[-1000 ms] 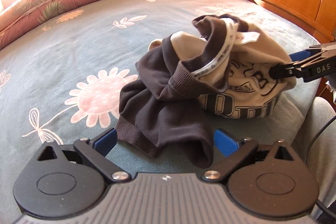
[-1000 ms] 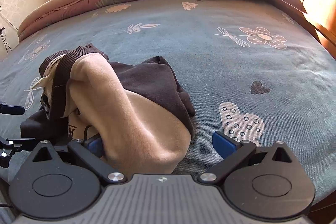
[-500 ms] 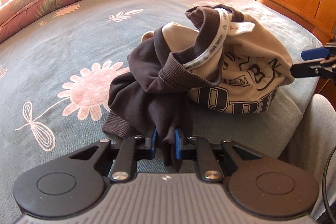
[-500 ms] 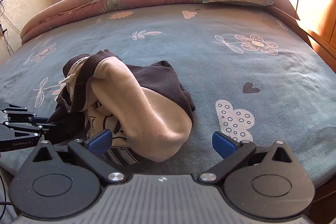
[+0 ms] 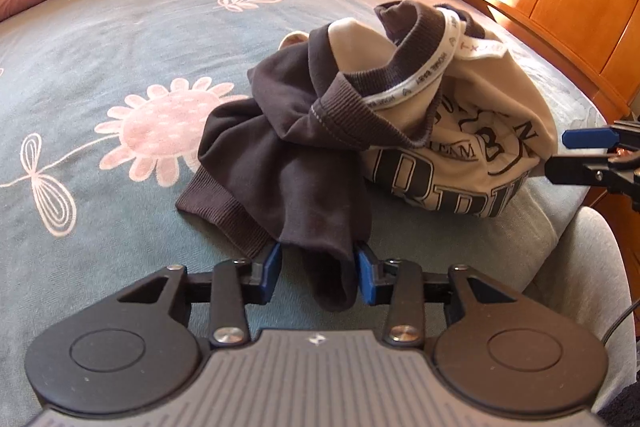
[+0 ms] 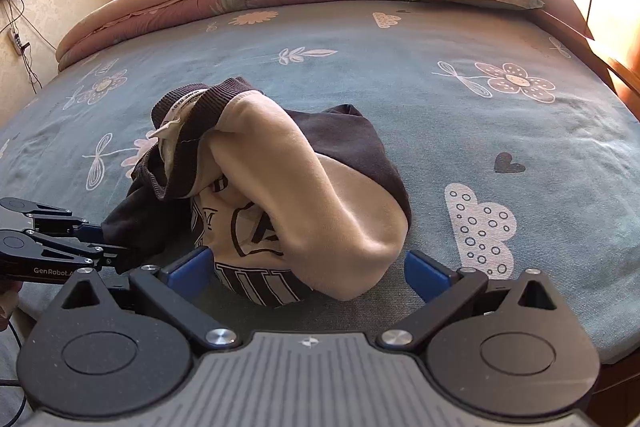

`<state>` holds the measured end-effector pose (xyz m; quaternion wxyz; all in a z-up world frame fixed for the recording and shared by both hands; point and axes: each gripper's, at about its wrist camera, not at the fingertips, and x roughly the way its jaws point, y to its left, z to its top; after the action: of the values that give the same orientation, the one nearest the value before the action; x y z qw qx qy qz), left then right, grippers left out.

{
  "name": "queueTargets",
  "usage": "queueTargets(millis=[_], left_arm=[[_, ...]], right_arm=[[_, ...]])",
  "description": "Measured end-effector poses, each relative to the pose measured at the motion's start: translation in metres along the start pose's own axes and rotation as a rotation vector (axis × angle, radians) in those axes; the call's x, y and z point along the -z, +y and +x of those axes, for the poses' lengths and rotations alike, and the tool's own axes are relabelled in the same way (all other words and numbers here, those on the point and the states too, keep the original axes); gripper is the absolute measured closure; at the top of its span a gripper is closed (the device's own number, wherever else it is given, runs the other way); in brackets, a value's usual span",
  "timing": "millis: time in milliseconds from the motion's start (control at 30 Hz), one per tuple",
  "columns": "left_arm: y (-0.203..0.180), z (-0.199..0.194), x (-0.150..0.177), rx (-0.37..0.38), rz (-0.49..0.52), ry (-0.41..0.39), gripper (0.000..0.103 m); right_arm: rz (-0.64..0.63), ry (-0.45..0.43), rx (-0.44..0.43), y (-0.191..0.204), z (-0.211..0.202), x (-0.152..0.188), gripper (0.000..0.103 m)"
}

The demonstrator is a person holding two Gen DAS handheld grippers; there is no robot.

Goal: Fold clothes
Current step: 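Grasp the brown collar with the left gripper while the right gripper grasps the collar too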

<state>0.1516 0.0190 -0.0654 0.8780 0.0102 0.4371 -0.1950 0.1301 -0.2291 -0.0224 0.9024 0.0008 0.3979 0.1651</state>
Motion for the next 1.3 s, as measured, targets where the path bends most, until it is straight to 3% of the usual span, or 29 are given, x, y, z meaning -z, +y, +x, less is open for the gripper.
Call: queueTargets(millis=[100, 233, 367, 600, 867, 967, 1167, 1300], left_arm=[[-0.002, 0.002, -0.012, -0.003, 0.005, -0.03, 0.062], [-0.007, -0.002, -0.019, -0.081, 0.074, -0.039, 0.061], [-0.005, -0.028, -0.015, -0.122, 0.147, -0.067, 0.051], [-0.016, -0.037, -0.035, -0.071, 0.333, -0.095, 0.043], [-0.034, -0.001, -0.042, -0.027, 0.541, -0.09, 0.045], [-0.038, 0.004, -0.04, -0.008, 0.606, -0.1, 0.054], [-0.046, 0.013, -0.035, 0.029, 0.736, -0.119, 0.056], [-0.049, 0.018, -0.037, 0.062, 0.776, -0.104, 0.082]], right_arm=[[0.002, 0.0, 0.005, -0.001, 0.0, 0.0, 0.0], [-0.022, -0.019, 0.004, 0.001, -0.004, -0.002, 0.0], [-0.107, -0.056, 0.013, 0.005, -0.011, -0.013, 0.0], [-0.323, -0.064, -0.034, 0.024, 0.005, -0.046, 0.0], [-0.382, 0.085, -0.184, 0.025, 0.06, -0.049, 0.0], [-0.426, 0.085, -0.168, 0.022, 0.07, -0.041, 0.0], [-0.421, 0.104, -0.198, 0.007, 0.08, -0.037, 0.0], [-0.413, 0.1, -0.234, -0.004, 0.085, -0.036, 0.0]])
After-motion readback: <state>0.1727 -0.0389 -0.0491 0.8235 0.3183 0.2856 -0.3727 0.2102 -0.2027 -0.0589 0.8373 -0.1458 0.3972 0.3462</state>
